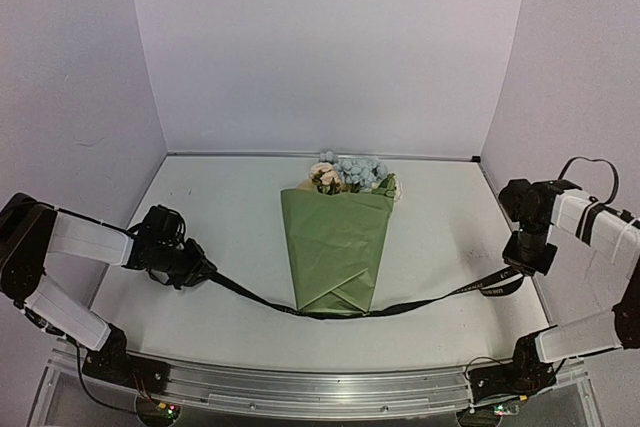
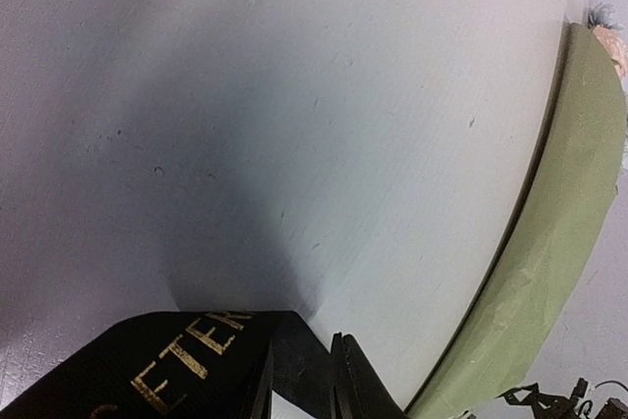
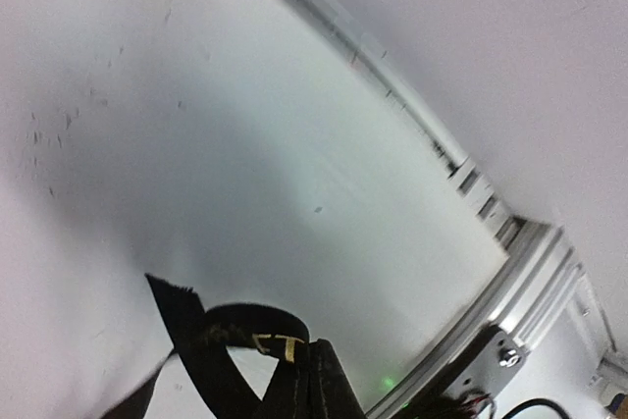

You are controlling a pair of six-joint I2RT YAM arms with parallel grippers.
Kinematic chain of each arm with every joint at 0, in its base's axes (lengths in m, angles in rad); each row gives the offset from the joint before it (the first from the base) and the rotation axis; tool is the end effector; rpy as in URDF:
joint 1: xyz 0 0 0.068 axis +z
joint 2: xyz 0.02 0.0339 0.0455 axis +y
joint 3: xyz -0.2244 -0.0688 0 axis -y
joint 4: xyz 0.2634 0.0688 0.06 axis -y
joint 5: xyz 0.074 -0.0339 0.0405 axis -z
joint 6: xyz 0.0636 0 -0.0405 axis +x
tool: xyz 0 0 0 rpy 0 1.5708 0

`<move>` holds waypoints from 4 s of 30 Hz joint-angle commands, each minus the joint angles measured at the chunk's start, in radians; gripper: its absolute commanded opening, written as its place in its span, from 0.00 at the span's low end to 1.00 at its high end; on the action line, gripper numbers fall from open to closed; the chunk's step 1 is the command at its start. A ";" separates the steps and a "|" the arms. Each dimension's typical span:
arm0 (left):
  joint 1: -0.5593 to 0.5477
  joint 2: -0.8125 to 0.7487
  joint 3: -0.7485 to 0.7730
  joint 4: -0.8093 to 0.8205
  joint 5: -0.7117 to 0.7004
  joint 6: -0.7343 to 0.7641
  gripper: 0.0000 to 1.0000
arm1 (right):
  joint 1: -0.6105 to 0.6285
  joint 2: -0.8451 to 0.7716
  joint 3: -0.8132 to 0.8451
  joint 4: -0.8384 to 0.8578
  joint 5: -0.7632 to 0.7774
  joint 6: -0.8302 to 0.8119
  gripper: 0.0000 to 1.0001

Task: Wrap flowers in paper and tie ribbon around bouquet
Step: Straighten the ribbon at the center of the board, then pick up the fake flower from the center of the board.

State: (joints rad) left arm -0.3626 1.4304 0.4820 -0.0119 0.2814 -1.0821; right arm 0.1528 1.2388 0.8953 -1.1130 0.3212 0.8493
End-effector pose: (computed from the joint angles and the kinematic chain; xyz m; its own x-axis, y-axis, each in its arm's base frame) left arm 0.2446 -0.1117 0.0460 -0.7920 -0.6068 -0.0682 -0.4466 0.6518 -0.6130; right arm 0.2308 0.0152 0.1600 -0.7303 0.6084 -0.3108 0.6653 0.7366 -0.1215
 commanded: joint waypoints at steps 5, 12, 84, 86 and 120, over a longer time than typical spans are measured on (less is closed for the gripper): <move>0.002 -0.017 -0.039 -0.101 -0.048 0.001 0.21 | -0.038 0.092 0.070 -0.142 0.339 -0.123 0.07; -0.005 -0.022 -0.035 -0.111 -0.052 0.003 0.21 | -0.059 0.117 0.142 -0.136 0.294 -0.205 0.43; -0.545 0.154 0.220 0.060 0.173 0.249 0.27 | 0.669 0.107 -0.440 1.018 -0.409 0.036 0.59; -0.545 0.135 0.253 0.043 0.144 0.255 0.29 | 0.669 0.097 -0.396 0.973 -0.398 0.013 0.63; -0.251 0.526 0.609 0.053 0.359 0.307 0.53 | 0.519 0.563 0.016 1.104 -0.629 0.157 0.85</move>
State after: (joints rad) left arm -0.6140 1.9327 1.0404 -0.0148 0.5938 -0.7498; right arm 0.6727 1.7419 0.8823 -0.0228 -0.2708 0.9537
